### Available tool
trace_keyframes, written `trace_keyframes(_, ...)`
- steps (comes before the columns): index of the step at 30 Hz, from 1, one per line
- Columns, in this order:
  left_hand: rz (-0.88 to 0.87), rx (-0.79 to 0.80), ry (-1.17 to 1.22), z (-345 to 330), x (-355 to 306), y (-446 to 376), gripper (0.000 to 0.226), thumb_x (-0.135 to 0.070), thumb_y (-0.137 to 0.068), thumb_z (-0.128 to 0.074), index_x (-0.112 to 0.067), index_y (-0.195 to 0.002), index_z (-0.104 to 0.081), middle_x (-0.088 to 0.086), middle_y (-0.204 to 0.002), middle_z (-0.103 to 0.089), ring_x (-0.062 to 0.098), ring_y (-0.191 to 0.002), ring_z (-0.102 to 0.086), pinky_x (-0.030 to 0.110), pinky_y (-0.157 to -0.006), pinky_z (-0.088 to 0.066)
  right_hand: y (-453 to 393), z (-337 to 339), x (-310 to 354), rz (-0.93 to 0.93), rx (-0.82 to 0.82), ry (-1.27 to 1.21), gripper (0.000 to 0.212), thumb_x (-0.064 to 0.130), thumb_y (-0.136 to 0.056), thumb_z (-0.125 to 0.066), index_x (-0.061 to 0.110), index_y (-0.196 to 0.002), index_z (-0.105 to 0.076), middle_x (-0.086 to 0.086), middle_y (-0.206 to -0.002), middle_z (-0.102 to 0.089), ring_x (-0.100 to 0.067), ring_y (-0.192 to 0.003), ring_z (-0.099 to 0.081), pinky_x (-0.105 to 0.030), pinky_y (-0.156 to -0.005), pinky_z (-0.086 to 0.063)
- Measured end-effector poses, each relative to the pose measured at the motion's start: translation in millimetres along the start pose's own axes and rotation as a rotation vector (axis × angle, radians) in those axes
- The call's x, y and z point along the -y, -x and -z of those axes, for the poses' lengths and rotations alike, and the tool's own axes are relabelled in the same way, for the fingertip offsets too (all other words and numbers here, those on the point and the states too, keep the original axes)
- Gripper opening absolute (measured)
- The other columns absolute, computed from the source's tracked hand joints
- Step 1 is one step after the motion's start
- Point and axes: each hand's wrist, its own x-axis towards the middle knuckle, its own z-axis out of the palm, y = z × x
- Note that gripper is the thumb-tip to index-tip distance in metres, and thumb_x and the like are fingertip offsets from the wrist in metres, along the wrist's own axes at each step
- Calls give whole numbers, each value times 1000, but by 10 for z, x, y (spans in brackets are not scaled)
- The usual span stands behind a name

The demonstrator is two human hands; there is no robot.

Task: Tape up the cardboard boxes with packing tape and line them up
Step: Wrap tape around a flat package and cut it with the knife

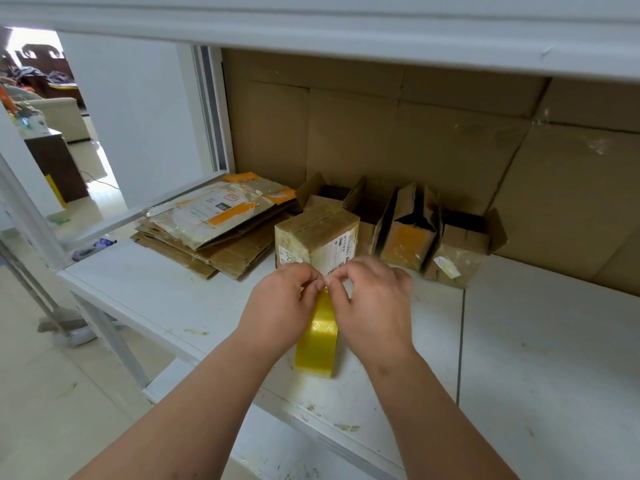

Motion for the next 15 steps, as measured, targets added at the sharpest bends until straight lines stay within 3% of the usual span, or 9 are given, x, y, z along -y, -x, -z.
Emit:
trace_keyframes(3,36,-4,12,-13,-36,4,10,-18,-95,-59,-18,-92,-69,-6,-91,-63,7,-82,-52,4,-68,-35,85,5,19,-51,25,-6,30,40,-89,-57,23,-112,-66,7,-112,-64,-16,-105,-62,-40,-98,-37)
trace_keyframes(5,82,-36,43,-18,-50,7,10,-13,-94,-60,-17,-88,-67,-6,-92,-62,8,-83,-52,2,-69,-35,100,91,34,-194,130,-58,61,52,-90,-55,23,-143,-42,8,-122,-59,-14,-110,-58,-41,-104,-38)
trace_keyframes(7,168,-93,91,-2,-56,11,15,-11,-94,-60,-20,-83,-64,-8,-90,-59,3,-78,-48,0,-68,-33,97,154,28,-345,265,-152,87,62,-83,-59,28,-153,-21,14,-107,-60,-10,-101,-56,-42,-102,-44)
trace_keyframes(9,240,-133,122,12,-68,2,17,-11,-94,-60,-19,-80,-63,-8,-88,-58,-3,-74,-47,0,-65,-33,118,169,42,-442,395,-312,100,66,-74,-64,34,-154,-13,9,-89,-65,-11,-92,-63,-41,-92,-52)
trace_keyframes(12,330,-116,230,-4,-169,-11,17,-13,-95,-60,-16,-81,-69,-5,-86,-66,-2,-72,-53,6,-58,-36,174,137,18,-482,457,-575,89,36,-86,-71,32,-155,-14,-5,-78,-64,-8,-74,-64,-26,-84,-51)
trace_keyframes(15,395,-45,406,-45,-281,-5,20,-15,-94,-63,-26,-80,-70,-10,-82,-69,7,-73,-61,20,-67,-50,172,230,-30,-503,337,-614,72,15,-88,-68,36,-145,-30,-1,-67,-56,-15,-65,-59,-36,-74,-53)
